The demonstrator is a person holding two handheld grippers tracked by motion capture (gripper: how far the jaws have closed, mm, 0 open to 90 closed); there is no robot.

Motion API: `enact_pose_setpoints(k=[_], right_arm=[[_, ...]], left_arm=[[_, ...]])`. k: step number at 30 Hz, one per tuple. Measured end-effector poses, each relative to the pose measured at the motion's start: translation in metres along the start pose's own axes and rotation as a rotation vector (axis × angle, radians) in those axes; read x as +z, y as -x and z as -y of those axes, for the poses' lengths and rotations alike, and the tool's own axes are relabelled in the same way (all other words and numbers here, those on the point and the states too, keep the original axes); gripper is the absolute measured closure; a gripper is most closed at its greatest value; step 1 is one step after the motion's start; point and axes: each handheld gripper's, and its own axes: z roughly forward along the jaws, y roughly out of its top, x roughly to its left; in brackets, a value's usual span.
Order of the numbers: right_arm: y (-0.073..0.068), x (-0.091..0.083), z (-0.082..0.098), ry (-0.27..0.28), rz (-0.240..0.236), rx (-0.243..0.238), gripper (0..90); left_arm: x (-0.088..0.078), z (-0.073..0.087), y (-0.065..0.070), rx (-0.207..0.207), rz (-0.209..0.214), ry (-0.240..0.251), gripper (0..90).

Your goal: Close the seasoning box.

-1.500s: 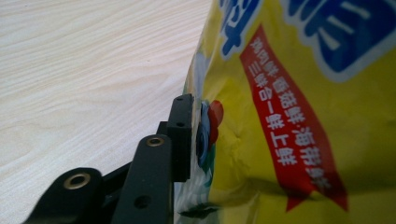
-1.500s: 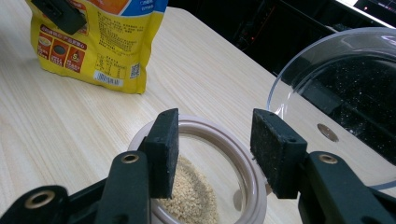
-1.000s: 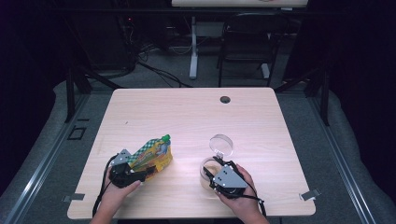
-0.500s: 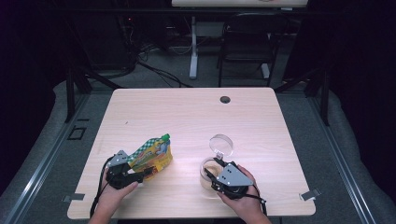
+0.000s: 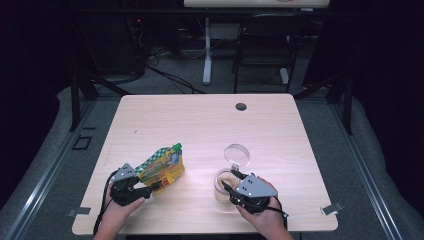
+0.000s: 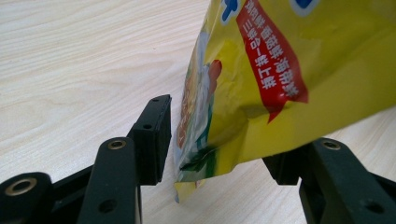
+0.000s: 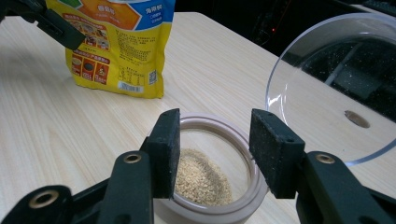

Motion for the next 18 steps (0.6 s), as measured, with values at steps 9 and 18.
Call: enact_pose_setpoints(k=[9, 18], right_arm=[[0.004, -0.007, -0.003, -0.022, 0.002, 0.045, 58.1], [0.008, -0.011, -0.004, -0.027, -0.005, 0.076, 61.7]], left_arm=[[-0.003, 0.004, 0.004, 0.004, -0.002, 0.002, 48.1], [-0.006, 0.007, 0.005, 0.024, -0.014, 0.019, 45.3]])
